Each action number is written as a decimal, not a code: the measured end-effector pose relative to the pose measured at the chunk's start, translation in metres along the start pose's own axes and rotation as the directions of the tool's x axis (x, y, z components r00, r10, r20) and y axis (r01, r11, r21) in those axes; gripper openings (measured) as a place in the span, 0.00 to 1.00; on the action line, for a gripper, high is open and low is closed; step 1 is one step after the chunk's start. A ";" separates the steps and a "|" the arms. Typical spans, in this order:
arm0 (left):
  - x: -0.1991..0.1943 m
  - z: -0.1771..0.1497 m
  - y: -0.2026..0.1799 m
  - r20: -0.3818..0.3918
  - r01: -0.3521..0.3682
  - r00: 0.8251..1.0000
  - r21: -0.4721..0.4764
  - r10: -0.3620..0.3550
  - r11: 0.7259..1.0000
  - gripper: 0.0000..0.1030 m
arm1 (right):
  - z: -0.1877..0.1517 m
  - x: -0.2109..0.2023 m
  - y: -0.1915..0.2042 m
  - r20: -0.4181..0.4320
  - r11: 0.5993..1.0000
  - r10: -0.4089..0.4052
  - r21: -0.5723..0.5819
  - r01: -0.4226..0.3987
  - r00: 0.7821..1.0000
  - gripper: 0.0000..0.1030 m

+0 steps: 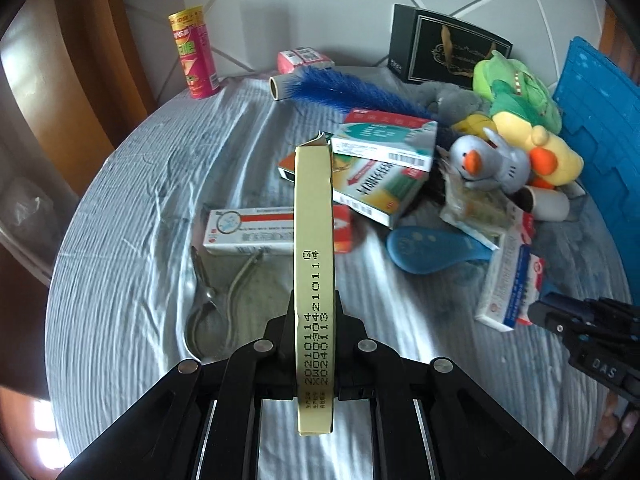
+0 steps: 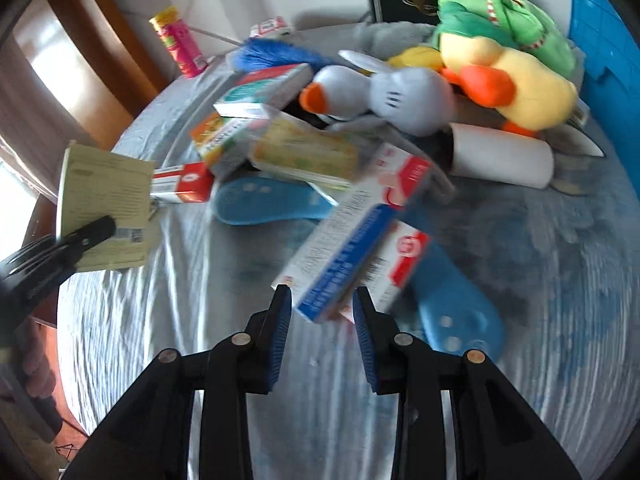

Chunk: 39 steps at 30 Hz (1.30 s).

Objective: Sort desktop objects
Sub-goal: 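Grasp the beige plaster box with the left tool and lift it, then grasp the white-red ointment box with the right tool while the left tool holds the plaster box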

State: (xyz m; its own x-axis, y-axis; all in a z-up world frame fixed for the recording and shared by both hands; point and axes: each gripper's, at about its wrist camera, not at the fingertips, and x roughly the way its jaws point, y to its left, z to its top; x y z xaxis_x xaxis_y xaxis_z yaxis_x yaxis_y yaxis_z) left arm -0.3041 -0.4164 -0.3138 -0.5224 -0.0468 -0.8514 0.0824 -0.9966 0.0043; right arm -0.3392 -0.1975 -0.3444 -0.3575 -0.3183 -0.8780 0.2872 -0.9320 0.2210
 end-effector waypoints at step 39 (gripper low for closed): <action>-0.013 -0.013 -0.049 -0.019 0.042 0.999 -0.006 -0.043 0.999 0.10 | 0.011 0.019 -0.052 -0.066 0.998 -0.053 0.029 0.055 0.996 0.44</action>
State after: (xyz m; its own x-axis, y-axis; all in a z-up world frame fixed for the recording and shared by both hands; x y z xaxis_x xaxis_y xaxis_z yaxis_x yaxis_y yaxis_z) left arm -0.2900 -0.3656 -0.3094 -0.5090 -0.0030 -0.8608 0.0651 -0.9973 -0.0350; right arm -0.3709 -0.1570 -0.3680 -0.3132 -0.2562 -0.9145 0.2412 -0.9528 0.1843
